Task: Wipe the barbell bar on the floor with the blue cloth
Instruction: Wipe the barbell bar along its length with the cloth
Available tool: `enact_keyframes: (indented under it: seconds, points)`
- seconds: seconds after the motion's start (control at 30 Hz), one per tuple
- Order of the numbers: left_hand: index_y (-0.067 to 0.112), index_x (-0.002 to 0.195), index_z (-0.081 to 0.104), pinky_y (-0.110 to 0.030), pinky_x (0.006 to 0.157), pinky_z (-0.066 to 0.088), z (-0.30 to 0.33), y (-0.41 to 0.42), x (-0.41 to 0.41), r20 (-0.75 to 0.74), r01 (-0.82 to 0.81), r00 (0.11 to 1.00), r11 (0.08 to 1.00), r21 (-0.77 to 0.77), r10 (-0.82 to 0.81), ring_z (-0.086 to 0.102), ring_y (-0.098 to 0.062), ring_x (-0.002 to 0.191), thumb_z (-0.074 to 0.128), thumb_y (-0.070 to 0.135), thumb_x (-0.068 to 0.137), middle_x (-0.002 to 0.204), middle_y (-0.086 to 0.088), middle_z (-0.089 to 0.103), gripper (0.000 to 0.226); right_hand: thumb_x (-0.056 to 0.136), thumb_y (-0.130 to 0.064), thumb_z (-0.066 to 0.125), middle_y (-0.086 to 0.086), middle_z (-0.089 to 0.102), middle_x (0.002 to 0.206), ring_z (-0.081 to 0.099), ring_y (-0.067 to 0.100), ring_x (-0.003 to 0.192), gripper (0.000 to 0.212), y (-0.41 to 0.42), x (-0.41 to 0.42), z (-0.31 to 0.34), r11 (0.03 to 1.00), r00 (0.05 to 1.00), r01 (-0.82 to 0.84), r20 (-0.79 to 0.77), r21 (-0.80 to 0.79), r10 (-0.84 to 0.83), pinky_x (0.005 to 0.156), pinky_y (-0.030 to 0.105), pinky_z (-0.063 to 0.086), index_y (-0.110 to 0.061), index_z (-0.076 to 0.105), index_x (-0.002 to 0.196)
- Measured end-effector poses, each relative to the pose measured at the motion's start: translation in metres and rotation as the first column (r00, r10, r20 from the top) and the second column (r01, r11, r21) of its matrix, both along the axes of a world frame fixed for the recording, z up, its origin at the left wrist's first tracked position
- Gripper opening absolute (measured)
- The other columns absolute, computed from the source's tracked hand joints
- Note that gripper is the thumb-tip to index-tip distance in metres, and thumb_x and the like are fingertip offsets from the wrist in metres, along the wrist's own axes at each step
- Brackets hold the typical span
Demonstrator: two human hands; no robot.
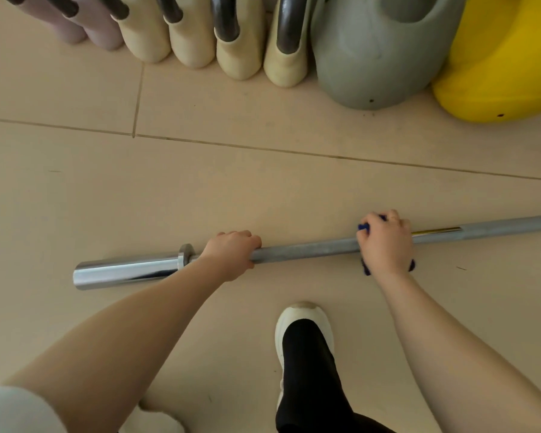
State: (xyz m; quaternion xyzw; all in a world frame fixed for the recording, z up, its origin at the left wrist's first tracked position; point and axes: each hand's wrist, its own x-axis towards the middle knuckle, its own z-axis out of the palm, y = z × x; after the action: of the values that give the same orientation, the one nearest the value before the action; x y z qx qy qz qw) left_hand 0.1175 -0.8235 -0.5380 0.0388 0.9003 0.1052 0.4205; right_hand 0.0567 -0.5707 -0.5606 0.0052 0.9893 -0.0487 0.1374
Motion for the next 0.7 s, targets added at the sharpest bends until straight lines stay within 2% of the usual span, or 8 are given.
enact_keyframes:
  seconds: [0.1,0.2,0.27,0.33,0.4,0.5,0.6,0.7]
  points:
    - [0.020,0.124,0.048,-0.033,0.087,0.039,-0.001,0.002,0.001,0.019,-0.013,1.000,1.000,-0.003,0.013,0.052,-0.026,0.111,0.052,0.027,0.092,0.123,-0.003,0.052,0.034,0.056,-0.011,0.074,0.015,0.063,0.076,0.059,0.036,0.066,0.014,-0.042,0.023,-0.003,0.950,0.956,-0.292,-0.024,-0.113,0.291,0.056,0.034,0.049,-0.012,0.066,0.068]
    - [0.020,0.127,0.045,-0.034,0.089,0.040,-0.003,0.000,0.005,0.005,-0.045,0.999,0.999,-0.001,0.045,0.052,-0.025,0.112,0.052,0.028,0.092,0.124,-0.002,0.051,0.036,0.053,-0.012,0.073,0.009,0.065,0.077,0.059,0.032,0.062,0.015,-0.045,0.025,-0.005,0.862,0.880,-0.473,-0.049,-0.183,0.472,0.053,0.028,0.048,-0.015,0.066,0.066]
    - [0.021,0.127,0.046,-0.034,0.088,0.041,-0.004,-0.001,0.009,-0.006,-0.068,0.998,0.998,0.004,0.068,0.052,-0.025,0.111,0.052,0.029,0.093,0.124,-0.002,0.051,0.035,0.062,-0.013,0.066,0.012,0.064,0.081,0.059,0.036,0.067,0.010,-0.026,0.011,-0.003,0.899,0.912,-0.410,-0.044,-0.155,0.409,0.056,0.031,0.049,-0.014,0.067,0.071]
    - [0.021,0.125,0.048,-0.034,0.088,0.040,-0.007,-0.002,0.010,-0.022,-0.076,0.997,0.997,0.021,0.076,0.052,-0.024,0.110,0.052,0.029,0.093,0.122,-0.002,0.052,0.033,0.076,-0.013,0.058,0.016,0.061,0.092,0.057,0.038,0.080,0.012,-0.011,0.000,-0.002,0.973,0.974,-0.226,0.016,-0.042,0.227,0.062,0.036,0.046,-0.012,0.068,0.082]
    - [0.021,0.124,0.049,-0.033,0.088,0.040,-0.009,-0.004,0.010,-0.028,-0.069,0.997,0.997,0.033,0.070,0.052,-0.024,0.110,0.052,0.029,0.093,0.121,-0.002,0.052,0.032,0.080,-0.013,0.057,0.017,0.059,0.097,0.054,0.038,0.085,0.013,-0.016,0.001,-0.005,0.993,0.993,-0.117,0.026,0.017,0.117,0.064,0.037,0.044,-0.010,0.067,0.087]
    - [0.020,0.125,0.048,-0.034,0.090,0.039,-0.010,-0.005,0.010,-0.022,-0.052,0.998,0.998,0.041,0.053,0.051,-0.025,0.111,0.052,0.028,0.093,0.122,-0.003,0.051,0.033,0.069,-0.009,0.065,0.018,0.062,0.084,0.059,0.039,0.077,0.008,-0.057,0.024,-0.005,0.969,0.976,-0.217,0.004,-0.119,0.219,0.062,0.036,0.047,-0.009,0.067,0.076]
    - [0.020,0.124,0.048,-0.034,0.092,0.038,-0.013,-0.003,0.008,-0.006,-0.036,0.999,0.999,0.036,0.036,0.051,-0.026,0.111,0.053,0.027,0.092,0.122,-0.004,0.052,0.034,0.058,-0.007,0.069,0.012,0.064,0.081,0.060,0.035,0.070,0.014,-0.092,0.051,-0.004,0.871,0.913,-0.398,-0.029,-0.287,0.408,0.057,0.033,0.050,-0.010,0.067,0.072]
    - [0.019,0.126,0.046,-0.034,0.094,0.036,-0.012,-0.009,0.014,-0.093,0.066,0.993,0.998,-0.014,-0.067,0.051,-0.025,0.113,0.050,0.027,0.094,0.123,-0.004,0.052,0.033,0.056,-0.007,0.075,0.012,0.064,0.081,0.059,0.034,0.067,0.017,-0.085,0.047,-0.001,0.820,0.836,-0.540,-0.013,-0.189,0.548,0.050,0.031,0.048,-0.011,0.068,0.071]
